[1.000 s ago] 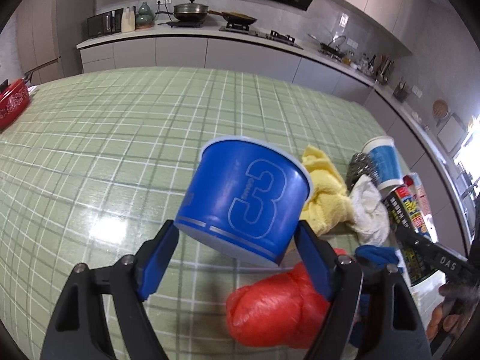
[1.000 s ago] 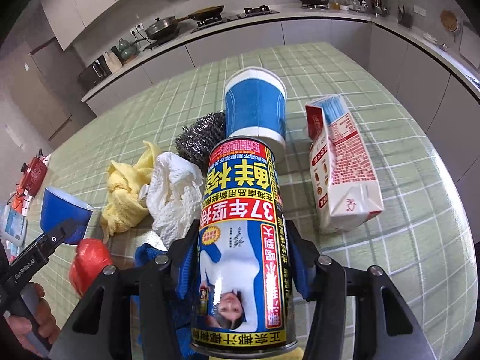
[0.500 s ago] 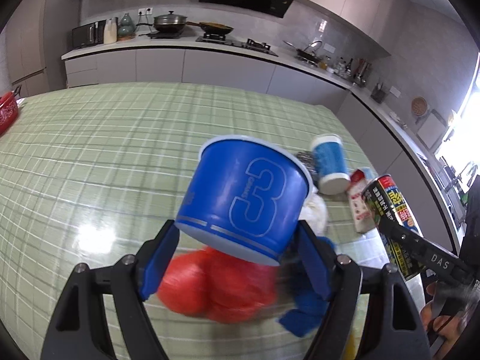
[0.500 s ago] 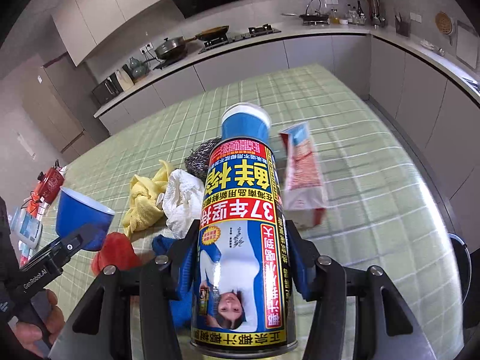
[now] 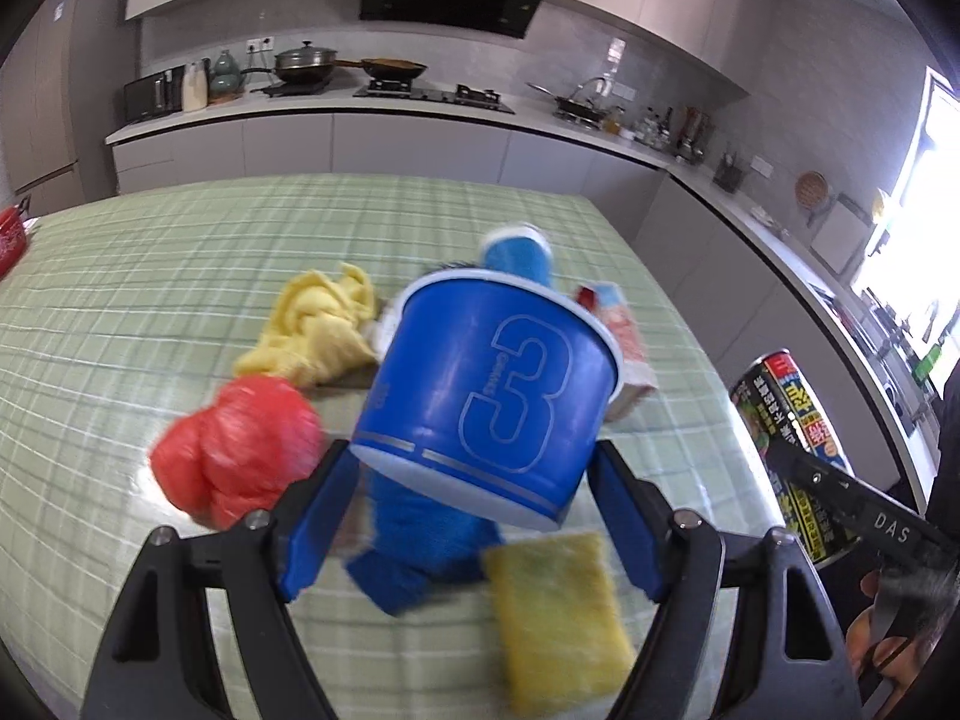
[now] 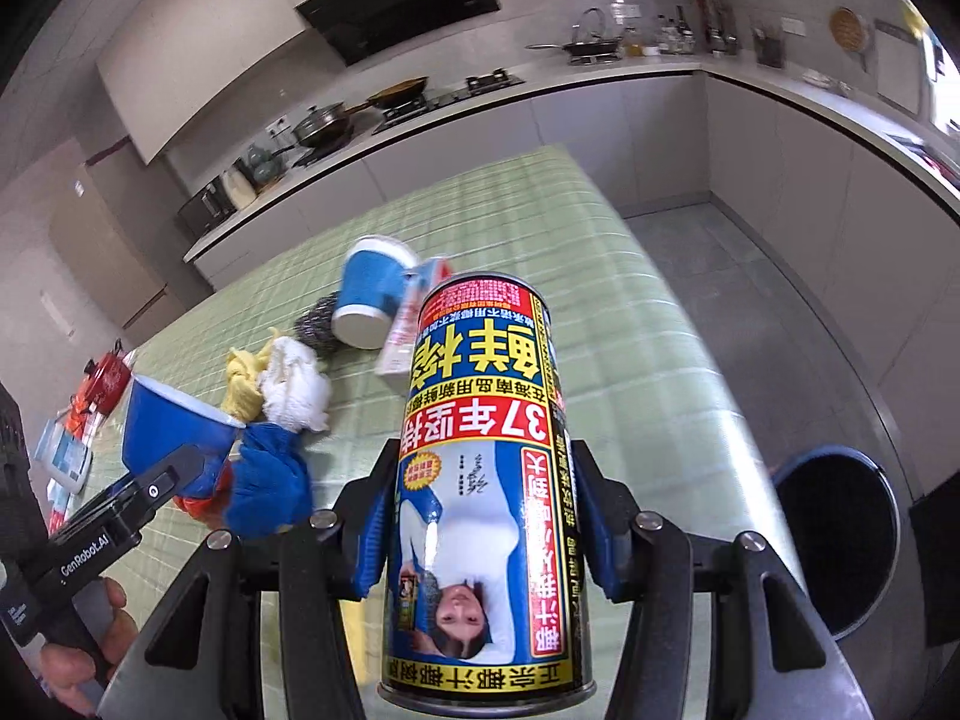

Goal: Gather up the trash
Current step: 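Carry the blue cup and spray can to the black bin and release both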

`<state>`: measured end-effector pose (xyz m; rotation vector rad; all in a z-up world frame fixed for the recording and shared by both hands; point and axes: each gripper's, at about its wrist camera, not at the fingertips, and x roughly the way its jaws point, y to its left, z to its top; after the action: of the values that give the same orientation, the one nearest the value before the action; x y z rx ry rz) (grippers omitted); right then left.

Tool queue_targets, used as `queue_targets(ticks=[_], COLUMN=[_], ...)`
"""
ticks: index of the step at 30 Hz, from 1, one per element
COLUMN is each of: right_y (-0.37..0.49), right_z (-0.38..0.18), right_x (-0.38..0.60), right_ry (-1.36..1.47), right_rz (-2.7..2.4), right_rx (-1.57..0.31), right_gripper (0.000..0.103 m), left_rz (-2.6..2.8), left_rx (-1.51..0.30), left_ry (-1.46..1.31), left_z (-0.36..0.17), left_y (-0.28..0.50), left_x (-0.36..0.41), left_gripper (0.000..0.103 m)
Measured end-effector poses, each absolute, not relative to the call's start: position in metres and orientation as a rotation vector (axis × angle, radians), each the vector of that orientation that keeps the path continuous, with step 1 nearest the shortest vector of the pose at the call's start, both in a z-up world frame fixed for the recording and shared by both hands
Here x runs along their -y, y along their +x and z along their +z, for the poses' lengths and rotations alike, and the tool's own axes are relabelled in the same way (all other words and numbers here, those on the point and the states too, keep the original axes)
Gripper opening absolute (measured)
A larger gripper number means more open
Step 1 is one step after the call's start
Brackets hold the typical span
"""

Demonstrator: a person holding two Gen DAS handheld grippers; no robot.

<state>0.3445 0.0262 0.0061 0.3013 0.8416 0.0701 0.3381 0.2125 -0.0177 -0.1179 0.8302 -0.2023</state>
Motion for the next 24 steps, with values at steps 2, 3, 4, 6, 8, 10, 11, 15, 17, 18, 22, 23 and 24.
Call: queue_targets(ticks=[2, 3, 4, 6, 8, 10, 11, 15, 17, 18, 22, 23, 24], right_y=[0.332, 0.326, 0.319, 0.308, 0.295, 0.285, 0.279, 0.257, 0.247, 0.242, 0.234, 0.233, 0.233], right_z=[0.007, 0.008, 0.008, 0.008, 0.007, 0.007, 0.007, 0.002, -0.002, -0.005, -0.017, -0.023, -0.030], right_x=[-0.012, -0.006, 0.000, 0.013, 0.026, 0.037, 0.045, 0.076, 0.098, 0.110, 0.157, 0.173, 0.188], right_ry=[0.321, 0.329, 0.334, 0.356, 0.377, 0.373, 0.378, 0.407, 0.426, 0.434, 0.441, 0.437, 0.428], right_rz=[0.040, 0.023, 0.002, -0.046, -0.084, -0.121, -0.136, -0.179, -0.198, -0.204, -0.207, -0.201, -0.194], right_rx=[-0.830, -0.821, -0.814, -0.812, -0.817, -0.822, -0.823, -0.815, -0.816, -0.819, -0.839, -0.850, -0.866], right_gripper=[0.055, 0.055, 0.055, 0.055, 0.055, 0.055, 0.055, 0.055, 0.055, 0.055, 0.055, 0.055, 0.055], left_rz=[-0.225, -0.245, -0.267, -0.304, -0.335, -0.366, -0.377, -0.418, -0.433, -0.440, -0.451, -0.449, -0.438], left_rx=[-0.827, -0.827, -0.826, -0.821, -0.828, -0.833, -0.834, -0.846, -0.848, -0.846, -0.840, -0.840, -0.841], left_ry=[-0.099, -0.095, -0.090, -0.077, -0.076, -0.078, -0.074, -0.063, -0.053, -0.051, -0.048, -0.051, -0.053], left_z=[-0.016, -0.016, -0.016, -0.016, -0.016, -0.016, -0.016, -0.017, -0.017, -0.016, -0.018, -0.019, -0.021], left_y=[0.335, 0.334, 0.332, 0.330, 0.328, 0.324, 0.322, 0.310, 0.306, 0.304, 0.294, 0.293, 0.291], left_x=[-0.203, -0.199, -0.194, -0.182, -0.173, -0.162, -0.155, -0.122, -0.103, -0.093, -0.044, -0.036, -0.021], left_gripper=[0.079, 0.079, 0.079, 0.079, 0.079, 0.079, 0.079, 0.079, 0.079, 0.079, 0.079, 0.079, 0.079])
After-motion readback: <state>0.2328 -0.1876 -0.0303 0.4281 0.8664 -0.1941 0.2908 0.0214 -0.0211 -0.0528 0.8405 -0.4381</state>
